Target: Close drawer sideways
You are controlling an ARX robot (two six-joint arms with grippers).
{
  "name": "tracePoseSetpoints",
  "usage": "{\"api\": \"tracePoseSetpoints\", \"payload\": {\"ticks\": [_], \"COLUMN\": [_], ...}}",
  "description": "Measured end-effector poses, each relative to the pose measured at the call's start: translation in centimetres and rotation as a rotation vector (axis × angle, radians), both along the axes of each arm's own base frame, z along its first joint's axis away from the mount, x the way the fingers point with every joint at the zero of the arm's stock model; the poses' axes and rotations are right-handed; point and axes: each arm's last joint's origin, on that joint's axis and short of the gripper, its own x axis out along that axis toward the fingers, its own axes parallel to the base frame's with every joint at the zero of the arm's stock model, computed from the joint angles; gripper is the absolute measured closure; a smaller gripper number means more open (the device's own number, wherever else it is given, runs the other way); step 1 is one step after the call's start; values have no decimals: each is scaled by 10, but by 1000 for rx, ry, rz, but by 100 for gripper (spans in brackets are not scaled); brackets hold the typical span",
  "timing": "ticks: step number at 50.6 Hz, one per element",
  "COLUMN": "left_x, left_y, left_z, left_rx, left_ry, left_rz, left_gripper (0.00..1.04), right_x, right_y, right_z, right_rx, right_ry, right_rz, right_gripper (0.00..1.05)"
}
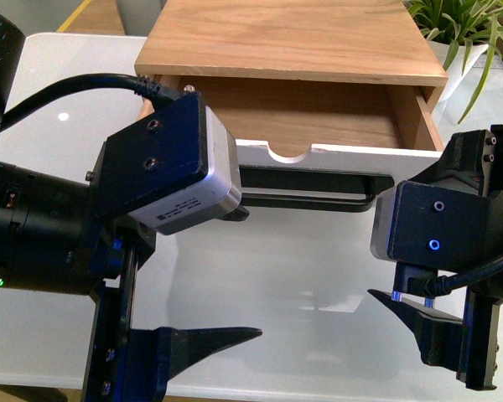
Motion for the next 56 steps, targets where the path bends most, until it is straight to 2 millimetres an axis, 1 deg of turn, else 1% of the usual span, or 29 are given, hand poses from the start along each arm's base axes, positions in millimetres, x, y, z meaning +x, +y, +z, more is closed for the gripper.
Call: {"api": "tracePoseSetpoints", "payload": {"ticks": [11,32,56], "left_x": [12,36,48], "left_y": [-3,-12,-17], "left_z": [0,-8,-10], "left_rx": [1,20,19], "left_ry": [-4,33,48], "left_rz": [11,47,72], "left_gripper": [9,9,9], "right_x": [4,11,17], "right_y": [4,11,19], "right_z": [0,-1,-4], "right_rx": [-1,2,1], "right_ry": [-3,-7,-5], "right_rz": [13,32,54], "right_gripper": [9,9,9]}}
